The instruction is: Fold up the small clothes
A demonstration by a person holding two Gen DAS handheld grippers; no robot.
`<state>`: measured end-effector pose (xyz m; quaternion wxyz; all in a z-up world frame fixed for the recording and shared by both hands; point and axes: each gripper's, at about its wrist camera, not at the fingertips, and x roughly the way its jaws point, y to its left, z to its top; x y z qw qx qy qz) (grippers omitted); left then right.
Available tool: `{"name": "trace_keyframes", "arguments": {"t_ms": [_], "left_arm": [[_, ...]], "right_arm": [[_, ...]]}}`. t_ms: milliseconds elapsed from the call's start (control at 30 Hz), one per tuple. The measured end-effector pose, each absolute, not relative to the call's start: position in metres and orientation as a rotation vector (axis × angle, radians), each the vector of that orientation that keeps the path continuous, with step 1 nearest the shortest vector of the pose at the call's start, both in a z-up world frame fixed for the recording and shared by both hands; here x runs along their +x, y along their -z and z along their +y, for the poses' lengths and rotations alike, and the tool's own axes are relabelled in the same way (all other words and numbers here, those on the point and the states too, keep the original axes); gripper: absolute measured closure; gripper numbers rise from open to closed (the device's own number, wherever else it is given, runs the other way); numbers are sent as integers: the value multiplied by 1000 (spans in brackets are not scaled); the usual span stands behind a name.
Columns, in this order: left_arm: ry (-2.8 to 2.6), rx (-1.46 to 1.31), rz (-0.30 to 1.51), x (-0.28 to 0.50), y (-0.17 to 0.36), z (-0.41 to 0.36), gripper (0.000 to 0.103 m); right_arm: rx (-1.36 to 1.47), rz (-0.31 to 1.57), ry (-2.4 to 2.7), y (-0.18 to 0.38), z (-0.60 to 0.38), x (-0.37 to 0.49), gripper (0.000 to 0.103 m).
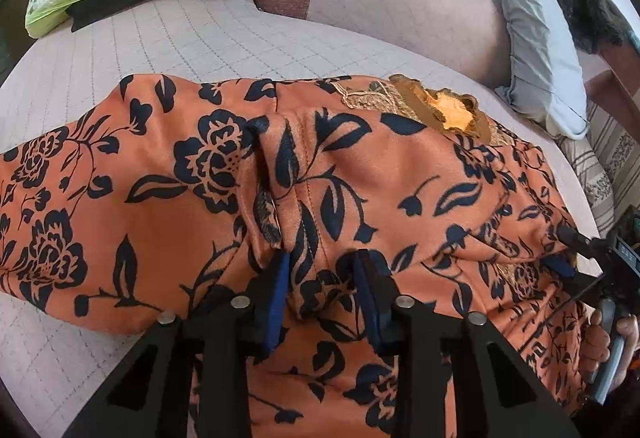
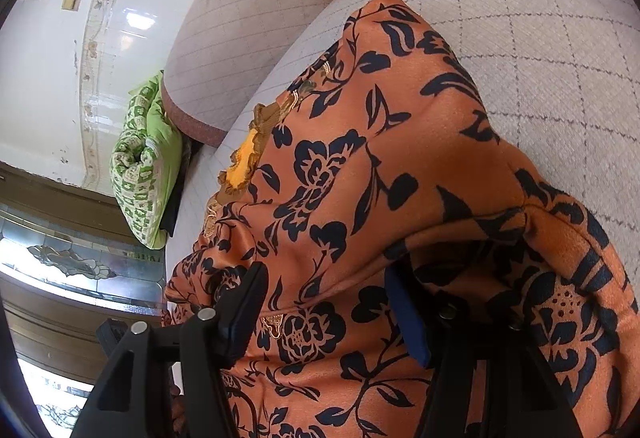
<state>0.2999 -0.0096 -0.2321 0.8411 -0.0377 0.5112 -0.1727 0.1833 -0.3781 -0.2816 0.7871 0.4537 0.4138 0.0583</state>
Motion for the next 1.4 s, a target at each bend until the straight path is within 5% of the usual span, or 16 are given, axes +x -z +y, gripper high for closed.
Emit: {"name": "trace_keyframes", "arguments": {"t_ms": [167,500,600,700,1033,1233,1267,1333,1400], "left_arm": [[372,-167,1069,306,232,0,92],[581,-433,828,294,181,23,95],[595,-493,754,294,169,40,95],[559,-525,767,299,174,48,95],[424,-456,865,291,185,78,98],[346,-249,845,275,185,74,98],[366,-236,815,271,180,69,97],[428,-245,785,268,173,55,85],[415,-241,781,269,174,44,23]], "right_arm": [[973,884,-125,281,-377,183,38],[1014,804,-129,282,-382,177,41],[966,803,-108,284,-381,179,69],[942,811,-73,289,-382,181,85],[856,852,-20,285,-381,183,93],[851,1004,-41,278,-384,194,93],[864,1042,-47,274,-387,194,87],[842,1092,-88,263,-386,192,87],[821,1086,-147,245,-378,189,87]]}}
